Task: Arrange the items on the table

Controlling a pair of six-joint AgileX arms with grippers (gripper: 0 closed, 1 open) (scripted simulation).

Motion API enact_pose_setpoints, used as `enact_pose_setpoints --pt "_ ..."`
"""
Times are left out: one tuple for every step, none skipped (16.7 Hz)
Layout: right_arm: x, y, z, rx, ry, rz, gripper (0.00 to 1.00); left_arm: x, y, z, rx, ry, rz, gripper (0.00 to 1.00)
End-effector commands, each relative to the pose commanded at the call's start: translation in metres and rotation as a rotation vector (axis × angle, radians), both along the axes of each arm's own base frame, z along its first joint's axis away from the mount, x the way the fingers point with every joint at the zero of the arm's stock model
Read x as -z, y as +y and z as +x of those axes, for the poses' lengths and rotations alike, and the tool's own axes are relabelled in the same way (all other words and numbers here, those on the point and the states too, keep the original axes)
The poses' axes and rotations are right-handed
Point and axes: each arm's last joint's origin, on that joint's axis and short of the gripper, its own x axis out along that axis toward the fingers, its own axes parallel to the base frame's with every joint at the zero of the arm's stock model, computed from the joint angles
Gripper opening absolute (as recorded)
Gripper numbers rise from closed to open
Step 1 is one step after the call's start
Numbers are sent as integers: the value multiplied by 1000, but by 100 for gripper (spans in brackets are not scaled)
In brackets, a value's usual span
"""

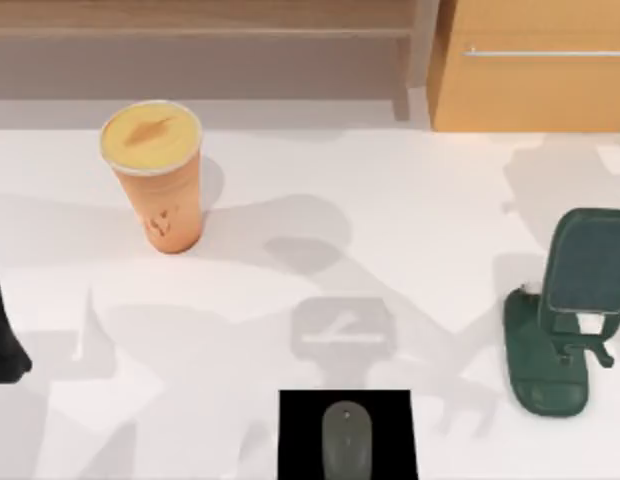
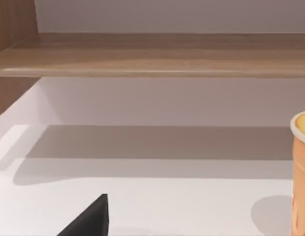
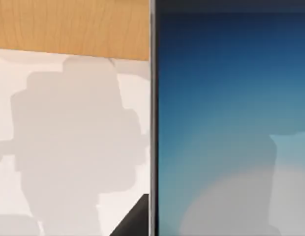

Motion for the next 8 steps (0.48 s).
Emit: enact_pose_setpoints --pt "-4 8 -14 2 -46 24 0 0 0 0 0 0 0 100" --pt "-7 14 -27 4 -86 48 0 0 0 0 0 0 0 100" --pt "-9 19 -40 5 -121 72 0 0 0 0 0 0 0 100" --pt "-9 24 -51 6 -150 95 0 0 0 0 0 0 0 100" --pt "-8 28 -62 5 -176 116 0 0 0 0 0 0 0 100" --pt "-6 32 -72 4 -198 136 0 0 0 0 0 0 0 100" --pt "-2 36 -82 2 -219 155 0 0 0 0 0 0 0 100" --pt "2 40 -91 -1 -238 174 0 0 0 0 0 0 0 100"
